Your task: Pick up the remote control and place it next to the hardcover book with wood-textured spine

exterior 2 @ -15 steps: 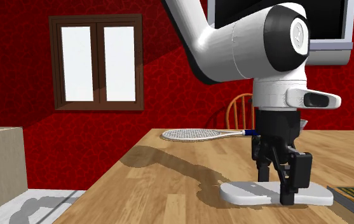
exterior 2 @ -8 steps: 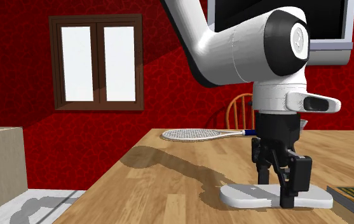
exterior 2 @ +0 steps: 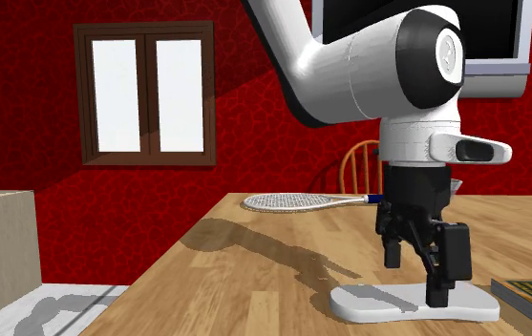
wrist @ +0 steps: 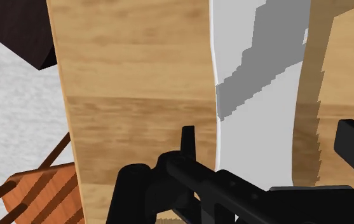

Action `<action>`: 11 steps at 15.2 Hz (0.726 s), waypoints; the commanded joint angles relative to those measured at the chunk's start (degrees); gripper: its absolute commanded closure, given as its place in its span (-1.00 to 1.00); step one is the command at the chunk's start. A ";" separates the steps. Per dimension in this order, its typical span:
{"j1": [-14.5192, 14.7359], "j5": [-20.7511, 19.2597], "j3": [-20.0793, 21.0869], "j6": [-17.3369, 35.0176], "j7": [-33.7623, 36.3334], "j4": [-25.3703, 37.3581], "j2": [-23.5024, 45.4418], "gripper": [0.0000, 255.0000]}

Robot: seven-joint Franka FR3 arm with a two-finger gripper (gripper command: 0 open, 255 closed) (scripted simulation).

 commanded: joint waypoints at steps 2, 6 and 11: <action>0.08 0.59 -0.21 -5.43 -0.54 2.41 -3.03 -1.00; 0.12 0.72 -0.28 -7.05 -0.65 3.24 -3.83 -1.00; 0.12 0.72 -0.28 -7.05 -0.65 3.24 -3.83 -1.00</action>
